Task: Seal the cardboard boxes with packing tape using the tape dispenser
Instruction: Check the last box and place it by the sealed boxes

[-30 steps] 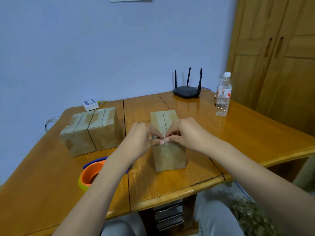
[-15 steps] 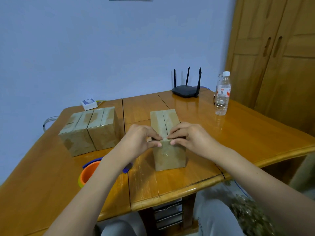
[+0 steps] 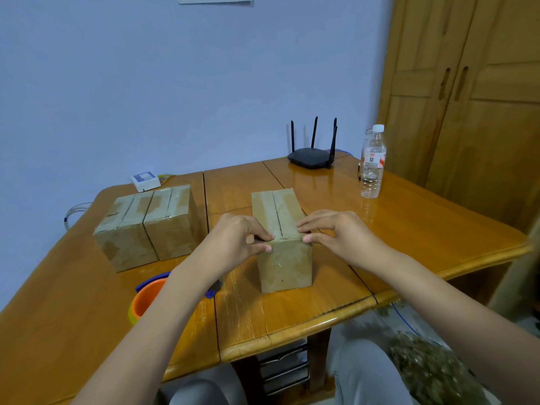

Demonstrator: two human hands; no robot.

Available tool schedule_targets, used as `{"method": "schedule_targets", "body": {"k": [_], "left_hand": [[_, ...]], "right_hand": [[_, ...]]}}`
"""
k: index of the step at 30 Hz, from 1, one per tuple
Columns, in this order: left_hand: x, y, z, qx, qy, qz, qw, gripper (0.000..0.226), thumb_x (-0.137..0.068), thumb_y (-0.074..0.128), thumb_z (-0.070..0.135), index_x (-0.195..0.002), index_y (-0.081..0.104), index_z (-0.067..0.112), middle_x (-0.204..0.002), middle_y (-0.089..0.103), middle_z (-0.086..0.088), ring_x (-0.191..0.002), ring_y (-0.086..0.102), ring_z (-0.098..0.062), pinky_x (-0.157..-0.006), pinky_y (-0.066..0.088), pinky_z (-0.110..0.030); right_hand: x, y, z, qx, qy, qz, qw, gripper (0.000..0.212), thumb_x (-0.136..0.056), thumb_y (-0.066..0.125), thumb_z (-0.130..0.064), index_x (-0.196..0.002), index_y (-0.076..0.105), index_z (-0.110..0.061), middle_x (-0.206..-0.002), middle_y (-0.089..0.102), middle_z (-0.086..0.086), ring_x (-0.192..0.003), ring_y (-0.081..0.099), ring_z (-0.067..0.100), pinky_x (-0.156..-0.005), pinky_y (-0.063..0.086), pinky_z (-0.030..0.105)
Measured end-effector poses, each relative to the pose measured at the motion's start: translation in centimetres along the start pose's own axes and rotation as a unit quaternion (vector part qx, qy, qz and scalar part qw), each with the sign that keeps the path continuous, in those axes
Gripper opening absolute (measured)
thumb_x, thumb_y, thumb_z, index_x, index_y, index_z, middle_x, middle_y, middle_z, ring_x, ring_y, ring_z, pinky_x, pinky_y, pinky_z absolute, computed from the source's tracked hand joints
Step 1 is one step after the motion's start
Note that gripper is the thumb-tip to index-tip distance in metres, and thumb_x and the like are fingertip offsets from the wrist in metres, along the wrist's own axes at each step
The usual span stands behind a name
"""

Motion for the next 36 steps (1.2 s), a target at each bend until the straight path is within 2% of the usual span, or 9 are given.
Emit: {"method": "schedule_targets", "body": {"k": [3, 9, 13, 16, 20, 26, 30, 32, 36], "left_hand": [[0.0, 0.0, 0.0, -0.005, -0.006, -0.001, 1.0, 0.024, -0.081, 0.081, 0.029, -0.104, 0.079, 0.021, -0.103, 0.075, 0.009, -0.097, 0.066, -0.003, -0.093, 0.049, -0.019], [0.4, 0.4, 0.0, -0.009, -0.013, 0.014, 1.0, 0.024, -0.083, 0.079, 0.03, -0.106, 0.078, 0.022, -0.104, 0.074, 0.009, -0.098, 0.065, -0.003, -0.09, 0.046, -0.014], [0.3, 0.5, 0.0, -0.016, -0.012, 0.02, 1.0, 0.024, -0.082, 0.08, 0.03, -0.104, 0.079, 0.022, -0.102, 0.075, 0.009, -0.095, 0.066, -0.003, -0.091, 0.05, -0.019], [0.3, 0.6, 0.1, -0.021, -0.013, 0.025, 0.999, 0.023, -0.082, 0.08, 0.031, -0.103, 0.079, 0.022, -0.101, 0.075, 0.009, -0.093, 0.066, -0.003, -0.09, 0.05, -0.018], [0.4, 0.7, 0.1, -0.024, -0.013, 0.03, 0.999, 0.023, -0.083, 0.079, 0.031, -0.104, 0.079, 0.022, -0.101, 0.075, 0.009, -0.093, 0.066, -0.004, -0.089, 0.05, -0.018], [0.7, 0.8, 0.0, -0.009, -0.012, 0.046, 0.999, 0.024, -0.082, 0.08, 0.032, -0.104, 0.079, 0.022, -0.1, 0.075, 0.009, -0.092, 0.067, -0.004, -0.088, 0.05, -0.017], [0.8, 0.8, 0.0, 0.002, -0.008, 0.059, 0.998, 0.024, -0.081, 0.08, 0.03, -0.103, 0.079, 0.021, -0.1, 0.076, 0.008, -0.093, 0.067, -0.003, -0.088, 0.05, -0.016], [0.9, 0.8, 0.0, 0.002, -0.008, 0.058, 0.998, 0.025, -0.081, 0.08, 0.031, -0.104, 0.079, 0.021, -0.101, 0.076, 0.008, -0.094, 0.067, -0.003, -0.089, 0.049, -0.016], [0.9, 0.9, 0.0, 0.003, -0.011, 0.061, 0.998, 0.025, -0.081, 0.08, 0.031, -0.104, 0.079, 0.022, -0.101, 0.075, 0.009, -0.094, 0.067, -0.003, -0.089, 0.05, -0.017]], "right_hand": [[0.2, -0.1, -0.3, 0.011, 0.011, 0.007, 1.0, 0.03, -0.087, 0.076, -0.022, -0.116, 0.075, -0.017, -0.123, 0.07, -0.007, -0.12, 0.058, 0.003, -0.108, 0.037, 0.015], [1.9, -1.6, -1.0, 0.002, 0.109, 0.227, 0.968, 0.018, -0.095, 0.067, -0.01, -0.108, 0.079, -0.015, -0.109, 0.075, -0.004, -0.099, 0.061, -0.005, -0.09, 0.038, -0.002], [2.3, -0.1, -2.7, 0.094, 0.107, 0.184, 0.973, 0.023, -0.099, 0.063, -0.017, -0.118, 0.075, -0.015, -0.111, 0.075, 0.006, -0.101, 0.069, 0.019, -0.092, 0.053, 0.025], [1.5, 1.2, -3.2, 0.158, 0.1, 0.144, 0.972, 0.023, -0.101, 0.058, -0.025, -0.11, 0.077, -0.016, -0.1, 0.072, 0.008, -0.09, 0.067, 0.026, -0.079, 0.057, 0.039], [1.4, 2.3, -3.4, 0.217, 0.145, 0.102, 0.96, 0.028, -0.104, 0.052, -0.028, -0.095, 0.075, -0.015, -0.079, 0.067, 0.003, -0.07, 0.062, 0.024, -0.061, 0.052, 0.036], [3.3, 3.4, -3.6, 0.062, 0.222, 0.139, 0.963, 0.031, -0.107, 0.048, -0.025, -0.128, 0.067, -0.012, -0.097, 0.074, 0.007, -0.08, 0.069, 0.023, -0.069, 0.055, 0.028], [5.2, 4.9, -2.6, 0.007, 0.261, 0.099, 0.96, 0.031, -0.107, 0.045, -0.026, -0.121, 0.069, -0.012, -0.085, 0.073, 0.006, -0.064, 0.065, 0.017, -0.054, 0.051, 0.022], [5.6, 4.5, -2.2, 0.001, 0.278, 0.113, 0.954, 0.037, -0.107, 0.044, -0.026, -0.137, 0.06, -0.01, -0.096, 0.075, 0.01, -0.061, 0.063, 0.011, -0.052, 0.047, 0.016], [5.0, 3.6, -4.1, 0.024, 0.213, 0.177, 0.961, 0.041, -0.107, 0.044, -0.022, -0.145, 0.051, -0.011, -0.144, 0.056, 0.008, -0.116, 0.066, 0.023, -0.093, 0.05, 0.021]]}}
Point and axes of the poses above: each hand's wrist, its own x-axis away from the middle knuckle, its own y-axis out of the palm, z = x × y, the point moved 3 cm from there along -x, towards the middle knuckle
